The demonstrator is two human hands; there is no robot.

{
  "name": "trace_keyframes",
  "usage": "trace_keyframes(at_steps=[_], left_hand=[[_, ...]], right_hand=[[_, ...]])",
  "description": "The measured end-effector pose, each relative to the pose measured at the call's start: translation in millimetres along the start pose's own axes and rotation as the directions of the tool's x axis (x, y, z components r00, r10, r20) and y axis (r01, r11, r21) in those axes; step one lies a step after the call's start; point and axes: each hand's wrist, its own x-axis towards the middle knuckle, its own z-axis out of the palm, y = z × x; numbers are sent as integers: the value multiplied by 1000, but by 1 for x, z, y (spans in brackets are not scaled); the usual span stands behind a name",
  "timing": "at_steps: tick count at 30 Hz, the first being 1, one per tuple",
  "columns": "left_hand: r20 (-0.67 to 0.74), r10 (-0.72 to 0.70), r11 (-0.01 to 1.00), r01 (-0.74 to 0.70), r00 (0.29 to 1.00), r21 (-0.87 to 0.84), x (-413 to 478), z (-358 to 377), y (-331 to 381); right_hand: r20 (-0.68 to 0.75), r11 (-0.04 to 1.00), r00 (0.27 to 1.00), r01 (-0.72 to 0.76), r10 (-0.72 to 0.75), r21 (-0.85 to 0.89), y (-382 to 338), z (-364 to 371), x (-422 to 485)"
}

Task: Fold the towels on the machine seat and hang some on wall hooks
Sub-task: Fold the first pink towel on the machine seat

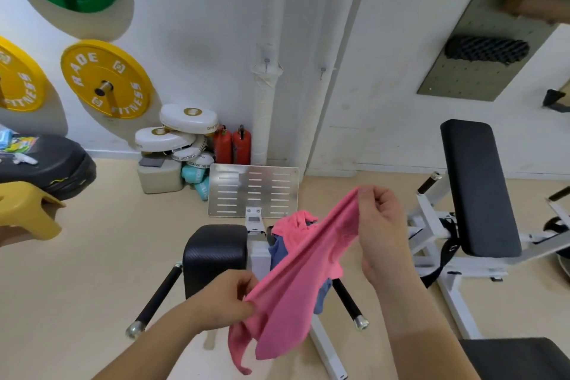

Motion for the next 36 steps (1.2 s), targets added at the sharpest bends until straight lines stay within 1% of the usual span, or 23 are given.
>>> trace_keyframes(at_steps=[2, 4, 7, 9, 11, 14, 16, 18, 19, 20, 21, 23, 24, 25, 27, 28, 30, 33, 35, 36], left_hand=[[-37, -10, 1000, 11, 999, 19, -1, -1, -13], [-138, 10, 1000, -13, 990, -16, -3, -7, -14], [-302, 92, 990, -119, 949, -73, -7, -18, 21], [-373, 185, 976, -214, 909, -38, -8, -22, 53], [-386, 264, 957, -289, 884, -7, -10, -19, 79], [-354, 335, 933, -359, 873, -3, -14, -10, 100], [-335, 358, 927, -374, 871, 18, -16, -7, 103], [-359, 366, 925, -377, 859, 41, -14, -9, 98], [-366, 354, 929, -367, 860, 36, -13, -12, 91], [-349, 332, 937, -347, 876, 21, -12, -15, 84], [-300, 304, 949, -315, 904, 14, -11, -18, 76], [-153, 233, 973, -228, 961, 50, -10, -20, 60], [-86, 189, 980, -183, 978, 76, -10, -19, 53], [-48, 142, 984, -136, 989, 116, -10, -17, 45], [-47, 91, 977, -81, 995, 196, -10, -13, 28], [-58, 81, 978, -68, 995, 199, -10, -13, 21], [-87, 59, 992, -48, 994, 120, -11, -14, 10], [-187, -26, 988, -4, 982, -156, -16, -20, 9], [-245, -75, 952, -4, 967, -307, -20, -21, 20], [-288, -80, 941, -23, 954, -337, -21, -21, 27]], right_hand=[[-90, 1000, 996, -7, 4, -30, 2, -13, 9], [-107, 997, 994, -43, 36, -63, 9, -26, 17], [11, 987, 995, -100, 102, -129, 24, -33, 15], [107, 983, 991, -64, 83, -174, 34, -28, 5], [242, 985, 968, -32, 72, -167, 39, -15, -11], [443, 996, 892, -70, 90, -63, 42, 9, -33], [492, 999, 869, -45, 50, -22, 43, 16, -36], [496, 1000, 868, 7, 9, -31, 42, 17, -34], [473, 999, 881, 30, -9, -37, 41, 17, -33], [432, 998, 901, 45, -24, -40, 41, 16, -32], [382, 998, 923, 55, -35, -43, 41, 16, -30], [290, 997, 956, 66, -52, -40, 41, 17, -28], [250, 997, 966, 70, -59, -35, 41, 17, -25], [210, 997, 975, 74, -67, -28, 41, 15, -23], [111, 997, 991, 74, -72, -19, 41, 9, -16], [55, 997, 996, 70, -69, -14, 42, 5, -11], [-43, 998, 998, 55, -56, -13, 46, -5, -3], [-151, 999, 988, -10, 2, -47, 55, -18, 5], [-185, 996, 981, -69, 58, -53, 63, -25, 5], [-179, 993, 980, -98, 85, -66, 67, -26, 4]])
